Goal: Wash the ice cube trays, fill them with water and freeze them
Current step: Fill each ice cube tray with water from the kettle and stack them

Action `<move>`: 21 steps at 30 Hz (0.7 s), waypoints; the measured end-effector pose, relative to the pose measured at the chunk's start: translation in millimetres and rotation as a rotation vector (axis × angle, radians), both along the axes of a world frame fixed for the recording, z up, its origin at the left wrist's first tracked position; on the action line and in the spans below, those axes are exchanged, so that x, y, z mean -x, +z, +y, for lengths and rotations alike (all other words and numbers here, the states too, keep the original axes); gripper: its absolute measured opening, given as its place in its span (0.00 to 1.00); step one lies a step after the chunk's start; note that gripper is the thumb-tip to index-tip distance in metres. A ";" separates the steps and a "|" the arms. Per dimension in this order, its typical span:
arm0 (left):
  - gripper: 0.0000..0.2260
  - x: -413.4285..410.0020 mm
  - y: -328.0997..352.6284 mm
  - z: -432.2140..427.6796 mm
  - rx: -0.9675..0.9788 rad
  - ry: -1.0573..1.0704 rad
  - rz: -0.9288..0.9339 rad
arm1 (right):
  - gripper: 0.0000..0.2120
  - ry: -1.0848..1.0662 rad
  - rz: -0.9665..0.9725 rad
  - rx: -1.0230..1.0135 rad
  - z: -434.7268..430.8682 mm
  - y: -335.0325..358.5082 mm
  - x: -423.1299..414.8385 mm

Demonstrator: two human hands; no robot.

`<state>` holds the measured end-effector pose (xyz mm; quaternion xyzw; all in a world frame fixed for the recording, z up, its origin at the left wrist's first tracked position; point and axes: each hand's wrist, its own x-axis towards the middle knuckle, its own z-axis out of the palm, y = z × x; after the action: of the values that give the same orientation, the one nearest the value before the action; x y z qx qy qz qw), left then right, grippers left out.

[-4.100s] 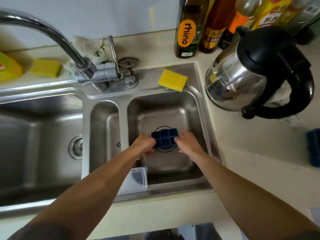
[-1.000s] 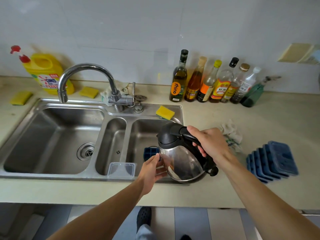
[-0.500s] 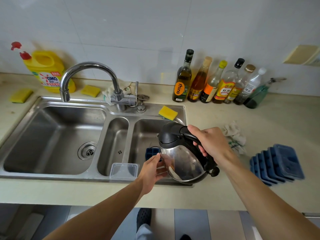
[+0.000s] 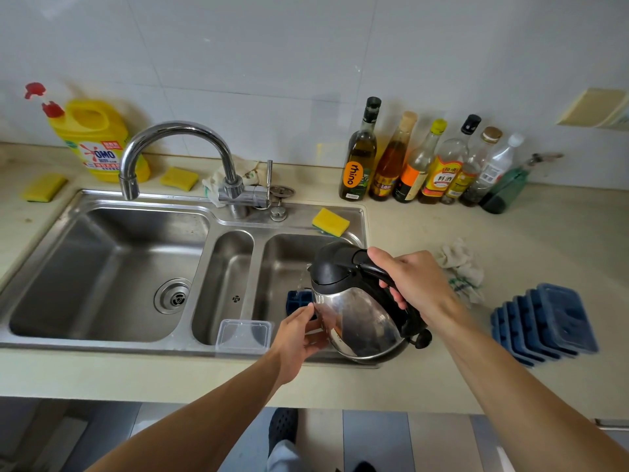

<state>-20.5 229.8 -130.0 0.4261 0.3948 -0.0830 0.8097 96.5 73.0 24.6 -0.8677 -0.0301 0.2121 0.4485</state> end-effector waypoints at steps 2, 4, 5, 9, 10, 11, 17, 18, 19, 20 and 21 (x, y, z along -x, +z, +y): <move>0.14 0.8 1.2 -0.8 0.010 0.008 0.005 | 0.30 0.007 -0.005 0.003 -1.5 0.6 0.3; 0.13 2.1 3.3 -2.0 0.012 -0.001 -0.001 | 0.30 0.015 -0.006 0.005 -3.3 0.9 0.7; 0.13 2.9 4.2 -2.8 0.013 -0.004 -0.004 | 0.30 0.017 -0.006 0.005 -4.3 1.0 0.9; 0.13 4.5 4.6 -6.7 0.012 -0.005 -0.012 | 0.30 0.032 -0.015 0.009 -8.1 0.6 1.4; 0.13 4.6 4.5 -7.8 0.013 -0.006 -0.015 | 0.30 0.035 -0.015 0.011 -9.1 0.6 1.4; 0.14 4.8 4.7 -9.1 0.017 -0.005 -0.018 | 0.31 0.037 -0.013 0.014 -10.2 0.7 1.3; 0.14 6.1 6.1 -16.3 0.013 0.006 -0.015 | 0.31 0.060 -0.017 0.021 -15.6 0.5 0.4; 0.14 6.0 6.0 -17.0 0.012 0.009 -0.013 | 0.31 0.064 -0.017 0.022 -16.4 0.4 0.2; 0.14 6.0 6.1 -17.8 0.011 0.012 -0.010 | 0.31 0.065 -0.017 0.022 -17.1 0.5 0.0; 0.14 5.9 6.4 -18.4 0.011 0.014 -0.009 | 0.31 0.065 -0.016 0.022 -17.8 0.6 -0.1; 0.14 5.7 6.8 -18.9 0.010 0.013 -0.010 | 0.31 0.065 -0.014 0.019 -18.5 0.7 -0.5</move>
<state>-26.2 210.9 -123.2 0.4199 0.3934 -0.0776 0.8142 97.0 54.5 25.3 -0.8721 -0.0596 0.2206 0.4327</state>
